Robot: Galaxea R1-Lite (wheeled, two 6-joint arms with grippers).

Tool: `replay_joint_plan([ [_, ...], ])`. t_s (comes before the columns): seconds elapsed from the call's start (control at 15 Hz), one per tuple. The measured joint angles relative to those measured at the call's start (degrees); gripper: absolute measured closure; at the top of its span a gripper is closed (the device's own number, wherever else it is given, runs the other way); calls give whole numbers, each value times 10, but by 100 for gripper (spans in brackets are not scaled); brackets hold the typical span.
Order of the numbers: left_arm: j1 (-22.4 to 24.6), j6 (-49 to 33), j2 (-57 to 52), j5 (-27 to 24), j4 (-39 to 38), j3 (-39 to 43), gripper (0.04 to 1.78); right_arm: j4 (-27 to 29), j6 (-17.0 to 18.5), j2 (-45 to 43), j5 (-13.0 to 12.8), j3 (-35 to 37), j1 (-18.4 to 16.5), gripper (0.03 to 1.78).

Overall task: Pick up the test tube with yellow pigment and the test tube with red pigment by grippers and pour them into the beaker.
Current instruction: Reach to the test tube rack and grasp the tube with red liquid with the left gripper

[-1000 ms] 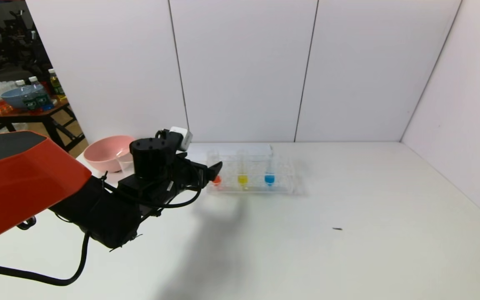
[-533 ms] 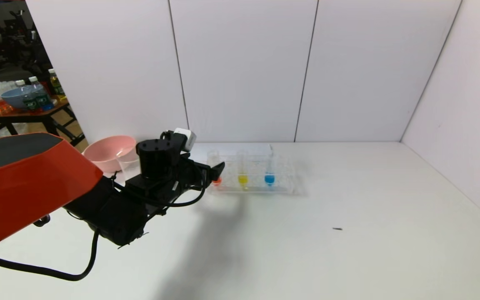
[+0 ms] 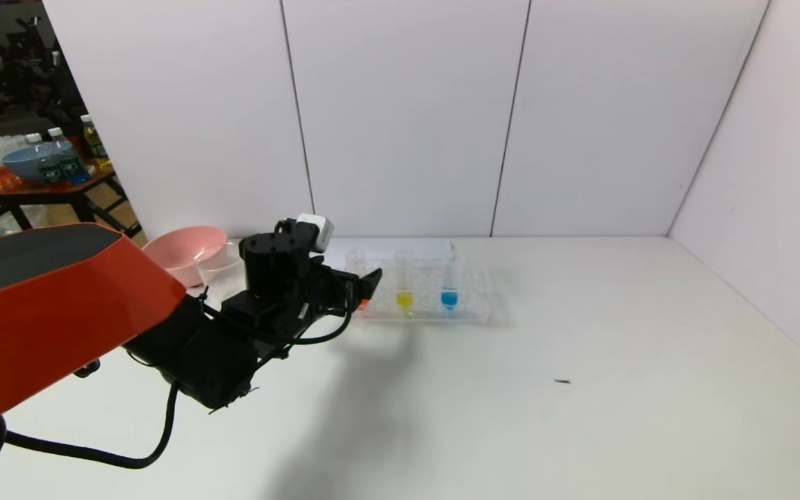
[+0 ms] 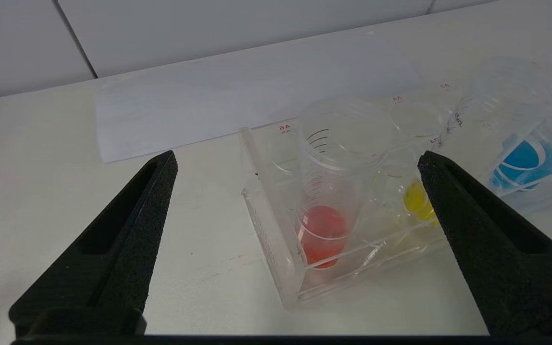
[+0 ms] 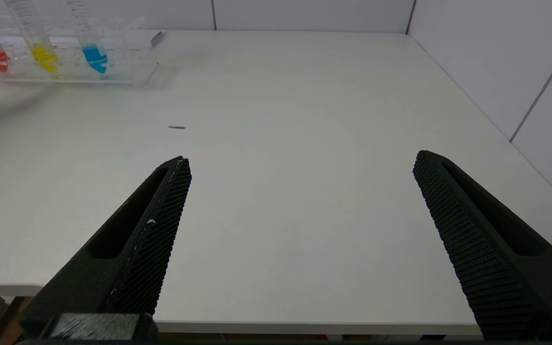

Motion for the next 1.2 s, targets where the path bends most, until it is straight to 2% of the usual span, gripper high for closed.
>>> replay_joint_plan([
  [0.53,-3,1,1,0,0,-3,6,0,0,0,0,0,0,11],
  [0.67,-4,3,2,0,0,-3,12,0,0,0,0,0,0,11],
  [0.8,-4,3,2,0,1,-3,28,0,0,0,0,0,0,11],
  [0.93,-4,4,2,0,1,-3,55,0,0,0,0,0,0,11],
  [1.2,-5,5,2,-2,3,-2,128,0,0,0,0,0,0,11],
])
